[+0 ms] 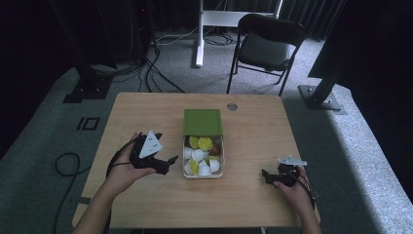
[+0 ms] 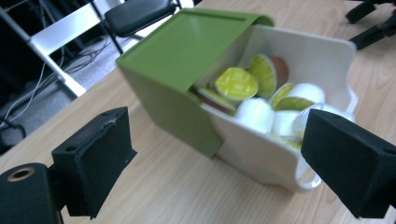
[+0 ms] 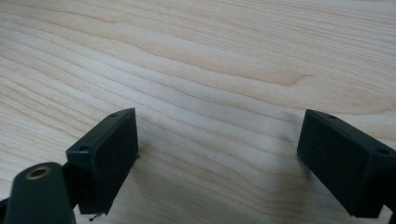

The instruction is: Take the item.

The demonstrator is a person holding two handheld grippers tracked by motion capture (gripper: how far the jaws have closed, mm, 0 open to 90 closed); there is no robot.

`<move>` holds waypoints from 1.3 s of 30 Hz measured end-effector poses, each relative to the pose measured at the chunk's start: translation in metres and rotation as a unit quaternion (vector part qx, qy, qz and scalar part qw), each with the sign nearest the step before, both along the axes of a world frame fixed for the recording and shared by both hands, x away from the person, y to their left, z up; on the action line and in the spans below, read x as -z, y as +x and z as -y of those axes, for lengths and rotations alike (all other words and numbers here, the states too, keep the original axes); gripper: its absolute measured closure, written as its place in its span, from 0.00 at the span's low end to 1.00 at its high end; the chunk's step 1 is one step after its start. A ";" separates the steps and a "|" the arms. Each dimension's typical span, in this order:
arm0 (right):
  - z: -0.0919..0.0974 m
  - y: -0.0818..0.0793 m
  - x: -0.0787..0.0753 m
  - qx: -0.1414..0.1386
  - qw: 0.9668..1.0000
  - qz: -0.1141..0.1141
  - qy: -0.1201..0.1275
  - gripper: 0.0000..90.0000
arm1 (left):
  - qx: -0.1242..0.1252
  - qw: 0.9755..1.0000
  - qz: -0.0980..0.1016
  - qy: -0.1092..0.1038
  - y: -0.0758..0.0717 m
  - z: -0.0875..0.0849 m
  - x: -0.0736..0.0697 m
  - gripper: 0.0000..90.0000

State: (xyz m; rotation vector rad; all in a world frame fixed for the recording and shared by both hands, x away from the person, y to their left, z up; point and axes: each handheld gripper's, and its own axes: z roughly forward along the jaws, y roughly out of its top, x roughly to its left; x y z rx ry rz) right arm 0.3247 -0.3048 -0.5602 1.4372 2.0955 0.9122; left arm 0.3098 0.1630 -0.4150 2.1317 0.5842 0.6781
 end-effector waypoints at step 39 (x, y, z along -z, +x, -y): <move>0.000 0.000 0.000 0.000 1.000 0.000 0.000 0.13 | 0.170 0.969 -0.079 0.160 -0.003 0.111 0.030 0.12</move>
